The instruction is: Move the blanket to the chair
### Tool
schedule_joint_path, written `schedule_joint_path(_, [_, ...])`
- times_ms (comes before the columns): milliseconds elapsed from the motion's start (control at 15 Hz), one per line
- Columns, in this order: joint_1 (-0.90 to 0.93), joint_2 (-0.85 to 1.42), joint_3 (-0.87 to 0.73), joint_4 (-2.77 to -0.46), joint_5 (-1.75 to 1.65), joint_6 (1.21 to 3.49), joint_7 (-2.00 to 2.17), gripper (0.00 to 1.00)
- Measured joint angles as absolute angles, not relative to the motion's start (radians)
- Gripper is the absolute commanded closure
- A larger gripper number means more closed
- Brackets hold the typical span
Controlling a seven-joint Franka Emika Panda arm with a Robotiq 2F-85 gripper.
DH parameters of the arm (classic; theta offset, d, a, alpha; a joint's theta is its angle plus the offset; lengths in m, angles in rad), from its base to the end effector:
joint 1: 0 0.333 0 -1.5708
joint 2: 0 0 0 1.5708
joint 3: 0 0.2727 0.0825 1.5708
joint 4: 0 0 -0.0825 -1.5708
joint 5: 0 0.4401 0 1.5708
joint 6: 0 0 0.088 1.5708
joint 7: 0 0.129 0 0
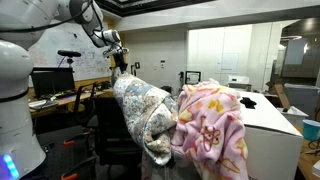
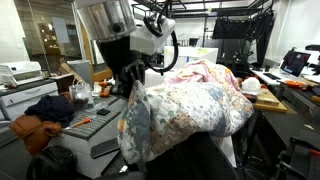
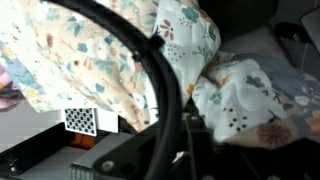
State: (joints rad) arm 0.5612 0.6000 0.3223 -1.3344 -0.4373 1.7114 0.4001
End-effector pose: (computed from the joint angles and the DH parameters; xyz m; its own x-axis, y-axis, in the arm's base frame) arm 0.5220 0.5045 0.3062 0.8551 0.5105 -0.0903 0.5130 -0.8083 0.2889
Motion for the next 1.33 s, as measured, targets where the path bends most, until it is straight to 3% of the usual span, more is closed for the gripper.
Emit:
schedule_joint_path(467, [0.635, 0.749, 0.265, -1.218, -0.354, 1.644, 0.31, 0.98])
schedule_joint_path(533, [0.642, 0.766, 0.262, -1.207, -0.346, 1.634, 0.296, 0.7])
schedule_joint_path(600, [0.649, 0.78, 0.259, -1.198, -0.342, 1.624, 0.281, 0.69])
schedule_joint_path(1200, [0.654, 0.804, 0.232, -1.114, -0.341, 1.587, 0.217, 0.03])
schedule_joint_path(1333, [0.635, 0.8, 0.233, -1.082, -0.339, 1.586, 0.217, 0.0])
